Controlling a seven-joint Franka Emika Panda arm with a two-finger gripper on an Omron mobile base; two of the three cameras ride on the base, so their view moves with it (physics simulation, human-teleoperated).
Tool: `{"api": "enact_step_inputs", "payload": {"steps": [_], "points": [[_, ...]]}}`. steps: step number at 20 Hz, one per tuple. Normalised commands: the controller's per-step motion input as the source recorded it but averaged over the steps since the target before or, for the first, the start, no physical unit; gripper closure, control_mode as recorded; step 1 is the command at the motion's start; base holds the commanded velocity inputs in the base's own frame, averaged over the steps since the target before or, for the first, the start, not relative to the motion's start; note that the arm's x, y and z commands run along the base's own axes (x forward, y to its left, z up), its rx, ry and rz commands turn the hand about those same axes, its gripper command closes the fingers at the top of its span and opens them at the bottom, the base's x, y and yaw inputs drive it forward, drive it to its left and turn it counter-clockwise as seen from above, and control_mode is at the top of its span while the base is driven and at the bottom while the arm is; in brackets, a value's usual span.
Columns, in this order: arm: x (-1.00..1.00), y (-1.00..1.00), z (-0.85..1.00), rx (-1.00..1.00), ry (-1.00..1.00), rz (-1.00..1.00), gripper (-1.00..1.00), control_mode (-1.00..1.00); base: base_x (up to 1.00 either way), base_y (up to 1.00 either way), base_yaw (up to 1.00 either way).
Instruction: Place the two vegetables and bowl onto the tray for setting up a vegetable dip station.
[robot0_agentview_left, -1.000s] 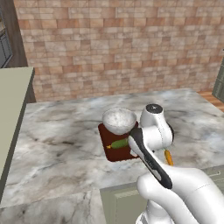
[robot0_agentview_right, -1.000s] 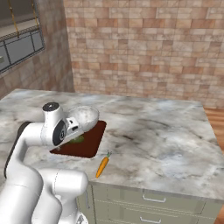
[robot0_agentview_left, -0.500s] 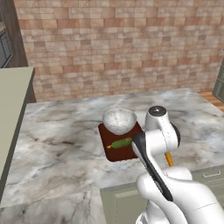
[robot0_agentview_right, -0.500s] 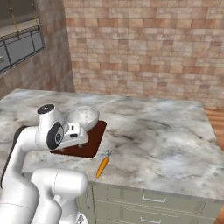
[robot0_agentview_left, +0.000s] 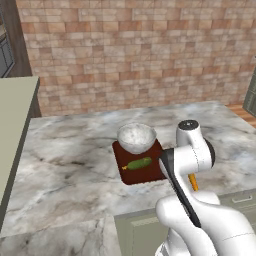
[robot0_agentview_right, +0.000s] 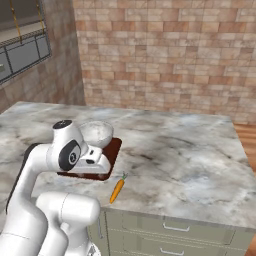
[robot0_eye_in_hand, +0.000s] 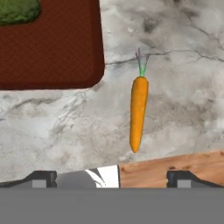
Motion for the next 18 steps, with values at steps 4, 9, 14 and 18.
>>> {"api": "enact_step_inputs", "payload": {"steps": [4, 9, 14, 18], "points": [[-0.04, -0.39, 0.00, 0.00, 0.04, -0.21, -1.00, -1.00, 0.00, 0.00, 0.00], [0.00, -0.28, -0.10, 0.00, 0.01, -0.17, -1.00, -1.00, 0.00, 0.00, 0.00], [0.08, -0.16, -0.31, 0.00, 0.00, -0.05, -1.00, -1.00, 0.00, 0.00, 0.00], [0.15, -0.07, -0.36, 0.00, -0.01, 0.00, -1.00, -1.00, 0.00, 0.00, 0.00]]}}
